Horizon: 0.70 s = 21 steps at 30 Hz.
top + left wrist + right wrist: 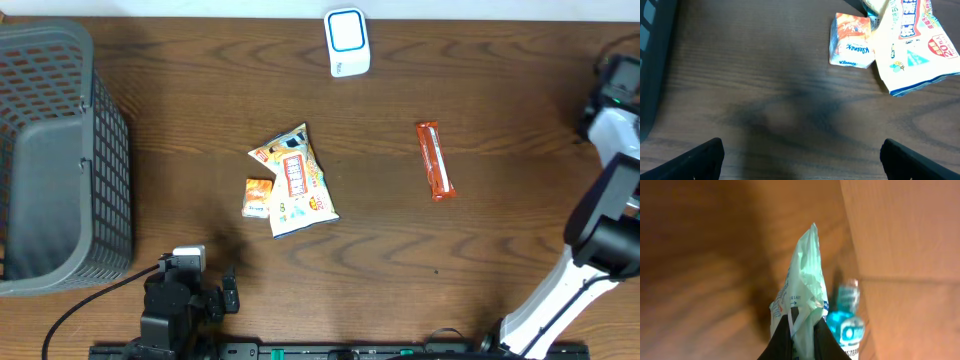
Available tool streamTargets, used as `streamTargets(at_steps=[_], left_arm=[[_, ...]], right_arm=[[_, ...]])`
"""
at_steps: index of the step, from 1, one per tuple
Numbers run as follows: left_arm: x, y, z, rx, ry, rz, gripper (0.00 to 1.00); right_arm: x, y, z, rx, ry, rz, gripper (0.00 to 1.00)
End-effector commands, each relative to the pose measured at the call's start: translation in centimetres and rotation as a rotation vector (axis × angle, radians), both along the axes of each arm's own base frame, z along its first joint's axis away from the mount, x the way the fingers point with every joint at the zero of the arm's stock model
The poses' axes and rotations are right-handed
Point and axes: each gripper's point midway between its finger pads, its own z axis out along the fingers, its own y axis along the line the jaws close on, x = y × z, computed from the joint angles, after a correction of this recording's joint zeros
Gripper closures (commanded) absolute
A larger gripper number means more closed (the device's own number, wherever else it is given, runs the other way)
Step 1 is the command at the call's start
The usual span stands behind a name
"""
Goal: Scan the item barcode
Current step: 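Move the wet-wipe pack to the right edge and release it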
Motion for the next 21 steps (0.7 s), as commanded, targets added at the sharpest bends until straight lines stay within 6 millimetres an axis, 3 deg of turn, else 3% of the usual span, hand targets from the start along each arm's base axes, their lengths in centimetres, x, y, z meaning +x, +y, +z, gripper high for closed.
streamTargets(at_steps=[1,2,3,5,6,7,10,13,17,21], left_arm=[[-0.1,0.1,-0.1,0.005,0.003,0.004,0.00],[-0.1,0.1,-0.1,0.005,0.003,0.004,0.00],[-0.1,0.1,-0.1,0.005,0.003,0.004,0.00],[-0.1,0.1,-0.1,0.005,0.003,0.004,0.00],[-0.1,0.1,-0.1,0.005,0.003,0.004,0.00],[-0.1,0.1,-0.1,0.005,0.003,0.004,0.00],[-0.1,0.1,-0.1,0.005,0.003,0.004,0.00],[-0.1,0.1,-0.1,0.005,0.003,0.004,0.00],[-0.1,0.1,-0.1,0.005,0.003,0.004,0.00],[-0.1,0.1,-0.1,0.005,0.003,0.004,0.00]], right_arm=[[-1.2,-1.7,0.0,0.000,-0.064,-0.099,0.96],[-1.6,-2.1,0.1,-0.007,-0.061,-0.113,0.93],[-1.9,-2.4,0.1,-0.008,-0.065,-0.127,0.82],[-2.1,-2.6,0.3,-0.004,-0.095,-0.155,0.48],[-2.1,-2.6,0.6,-0.002,-0.119,-0.170,0.20],[-1.7,-2.3,1.2,0.000,-0.163,-0.187,0.01],[-0.1,-0.7,3.6,0.012,-0.271,-0.187,0.01],[3.0,3.2,7.3,0.074,-0.380,-0.059,0.01],[6.8,11.5,14.3,0.231,-0.577,0.170,0.01],[7.3,21.7,19.6,0.459,-0.655,0.449,0.01]])
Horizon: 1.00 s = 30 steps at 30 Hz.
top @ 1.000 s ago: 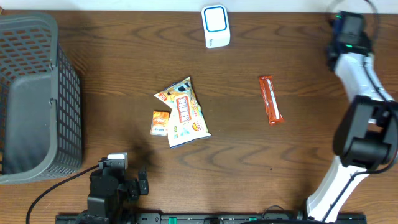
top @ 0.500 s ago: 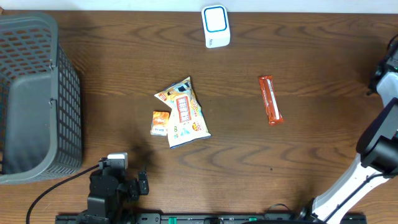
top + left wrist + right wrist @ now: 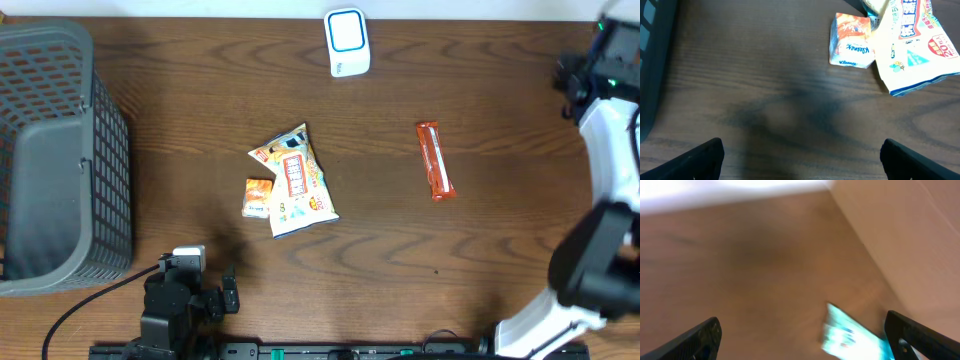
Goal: Scan the item barcode
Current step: 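Move the wet-wipe pack to the right edge and release it, then reach the right gripper to the red snack bar on the table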
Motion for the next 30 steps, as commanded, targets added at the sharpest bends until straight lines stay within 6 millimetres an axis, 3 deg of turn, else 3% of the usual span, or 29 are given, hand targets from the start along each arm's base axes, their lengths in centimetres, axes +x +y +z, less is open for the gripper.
streamTargets(at_steps=[1,5,10,14,19,20,24,26,30], left_arm=[[-0.1,0.1,-0.1,0.005,0.003,0.004,0.00],[-0.1,0.1,-0.1,0.005,0.003,0.004,0.00],[-0.1,0.1,-0.1,0.005,0.003,0.004,0.00],[-0.1,0.1,-0.1,0.005,0.003,0.004,0.00],[-0.1,0.1,-0.1,0.005,0.003,0.004,0.00],[-0.1,0.1,-0.1,0.005,0.003,0.004,0.00],[-0.1,0.1,-0.1,0.005,0.003,0.004,0.00],[-0.1,0.1,-0.1,0.005,0.003,0.004,0.00],[-0.1,0.1,-0.1,0.005,0.003,0.004,0.00]], right_arm=[[0.0,9.8,6.1,0.201,-0.138,0.315,0.01],[-1.3,17.1,7.9,0.264,-0.135,0.504,0.01],[-1.8,23.2,5.1,0.275,-0.040,0.631,0.01],[-4.2,26.3,1.5,0.363,0.119,0.654,0.01],[-7.8,26.6,-1.6,0.493,0.286,0.507,0.02],[-8.2,26.4,-2.2,0.499,0.306,0.480,0.09],[-8.5,22.8,-4.5,0.425,0.304,0.247,0.78],[-8.4,21.0,-5.9,0.379,0.274,0.133,0.99],[-7.9,20.0,-10.0,0.361,0.260,0.104,0.99]])
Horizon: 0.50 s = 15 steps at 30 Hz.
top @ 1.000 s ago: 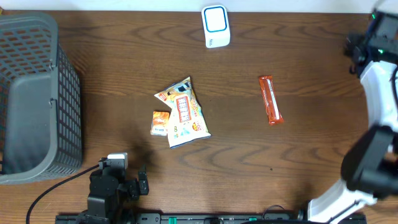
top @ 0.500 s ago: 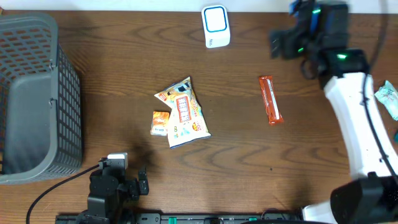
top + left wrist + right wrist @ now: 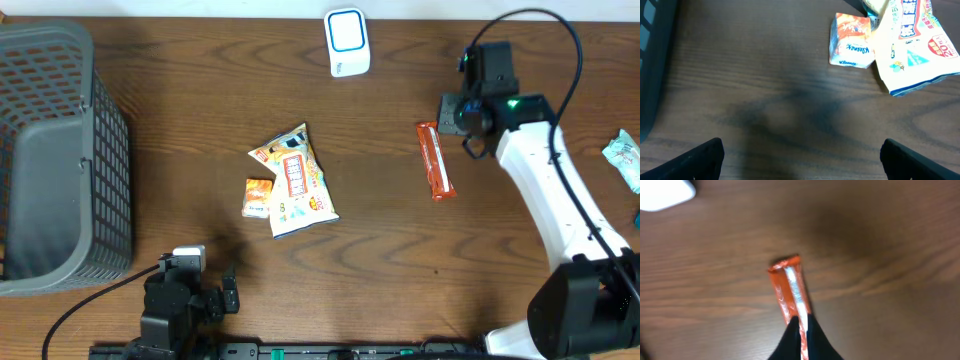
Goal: Scan the item barcode
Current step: 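Reach the right gripper to the red snack bar on the table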
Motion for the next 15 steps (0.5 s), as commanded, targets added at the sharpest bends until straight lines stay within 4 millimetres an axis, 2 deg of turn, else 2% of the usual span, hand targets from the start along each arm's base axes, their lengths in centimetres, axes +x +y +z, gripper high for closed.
streamTargets(at_steps=[1,5,10,12,15], left_arm=[[-0.1,0.1,-0.1,0.005,0.004,0.004,0.00],[-0.1,0.1,-0.1,0.005,0.004,0.004,0.00],[-0.1,0.1,-0.1,0.005,0.004,0.004,0.00],[-0.1,0.1,-0.1,0.005,0.004,0.004,0.00],[-0.1,0.1,-0.1,0.005,0.004,0.004,0.00]], right_arm=[[-0.4,-2.2,-3.7,-0.051,0.020,-0.119,0.99],[0.4,-3.2,-7.3,-0.049,0.031,-0.143,0.99],[1.4,-3.4,-11.4,-0.036,0.074,-0.144,0.99],[1.6,-2.5,-13.0,-0.011,0.099,-0.090,0.99],[1.8,0.0,-14.2,0.084,0.119,0.015,0.99]])
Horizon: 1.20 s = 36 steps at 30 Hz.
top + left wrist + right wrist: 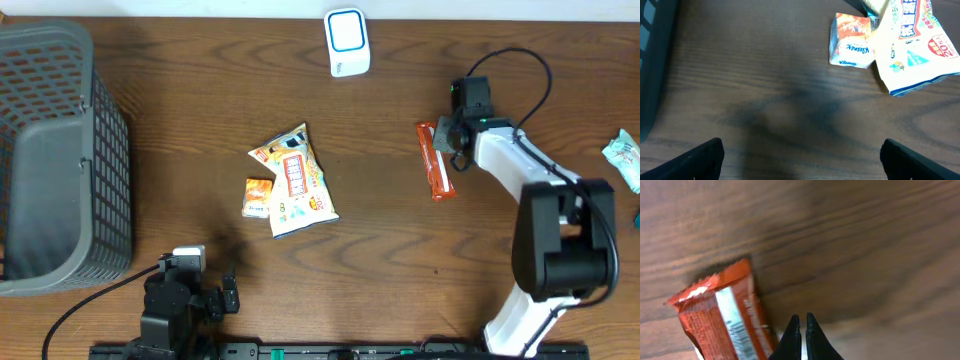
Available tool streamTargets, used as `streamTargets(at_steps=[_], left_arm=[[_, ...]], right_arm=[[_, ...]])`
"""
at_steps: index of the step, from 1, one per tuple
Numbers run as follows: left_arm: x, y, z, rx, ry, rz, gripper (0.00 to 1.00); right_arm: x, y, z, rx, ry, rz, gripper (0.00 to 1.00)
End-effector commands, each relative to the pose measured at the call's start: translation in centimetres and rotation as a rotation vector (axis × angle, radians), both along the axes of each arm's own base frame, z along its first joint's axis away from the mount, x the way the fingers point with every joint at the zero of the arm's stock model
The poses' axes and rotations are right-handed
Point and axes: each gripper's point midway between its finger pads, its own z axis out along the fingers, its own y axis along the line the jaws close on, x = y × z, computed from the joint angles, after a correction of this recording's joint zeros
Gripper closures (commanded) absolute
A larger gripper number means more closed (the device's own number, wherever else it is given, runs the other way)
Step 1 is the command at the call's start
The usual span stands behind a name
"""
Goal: Scan the item barcode
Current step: 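Reach the right gripper to the red snack bar on the table, then grasp the red snack bar with the right gripper and lift it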
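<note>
An orange-red snack bar (434, 160) lies right of the table's middle, its white seam strip with fine print facing up (725, 320). My right gripper (801, 330) is shut with nothing in it. Its tips are low over the wood, just right of the bar's far end (452, 135). The white scanner with a blue ring (347, 42) stands at the back edge. My left gripper (802, 160) hangs open over bare wood near the front left (185, 290).
A snack bag (293, 180) and an orange Kleenex pack (258, 197) lie mid-table, also in the left wrist view (852, 40). A grey mesh basket (50, 160) fills the left end. A teal packet (625, 160) lies at the right edge.
My right gripper, still shut, has come down and closer to the bar's far end, with its tips now beside the bar's right edge. The left arm has not moved.
My right gripper was shut on a pale teal packet past the table's right end. It then stood open with the packet lying below it. After that it was shut above the orange-red bar, and now it sits low beside that bar.
</note>
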Motion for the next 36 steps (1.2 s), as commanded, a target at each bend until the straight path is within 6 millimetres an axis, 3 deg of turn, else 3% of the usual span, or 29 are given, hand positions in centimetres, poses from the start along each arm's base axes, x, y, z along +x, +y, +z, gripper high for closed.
streamTargets(at_steps=[1,5,12,16,20,23,25,27,29,31,33,36], left_arm=[[-0.1,0.1,-0.1,0.005,0.003,0.004,0.00],[-0.1,0.1,-0.1,0.005,0.003,0.004,0.00],[-0.1,0.1,-0.1,0.005,0.003,0.004,0.00],[-0.1,0.1,-0.1,0.005,0.004,0.004,0.00],[-0.1,0.1,-0.1,0.005,0.004,0.004,0.00],[-0.1,0.1,-0.1,0.005,0.003,0.004,0.00],[-0.1,0.1,-0.1,0.005,0.003,0.004,0.00],[-0.1,0.1,-0.1,0.005,0.003,0.004,0.00],[-0.1,0.1,-0.1,0.005,0.003,0.004,0.00],[-0.1,0.1,-0.1,0.005,0.003,0.004,0.00],[-0.1,0.1,-0.1,0.005,0.003,0.004,0.00],[-0.1,0.1,-0.1,0.005,0.003,0.004,0.00]], right_arm=[[-0.1,2.9,-0.9,0.112,0.017,0.116,0.99],[-0.3,5.7,-0.7,0.191,0.017,0.243,0.96],[-2.6,13.5,0.8,0.353,-0.023,0.727,0.93],[-2.7,15.0,1.6,0.362,-0.041,0.772,0.95],[-1.8,15.3,5.7,0.395,-0.076,0.710,0.95],[-2.1,15.2,10.8,0.398,-0.123,0.698,0.95],[-3.0,14.2,14.7,0.355,-0.160,0.669,0.95],[-4.1,12.5,17.1,0.307,-0.168,0.575,0.95],[-6.0,10.4,19.1,0.262,-0.158,0.450,0.82],[-8.3,8.0,20.4,0.218,-0.136,0.310,0.54],[-10.4,5.8,20.7,0.178,-0.107,0.165,0.01],[-12.9,2.9,19.7,0.172,-0.053,-0.129,0.01]])
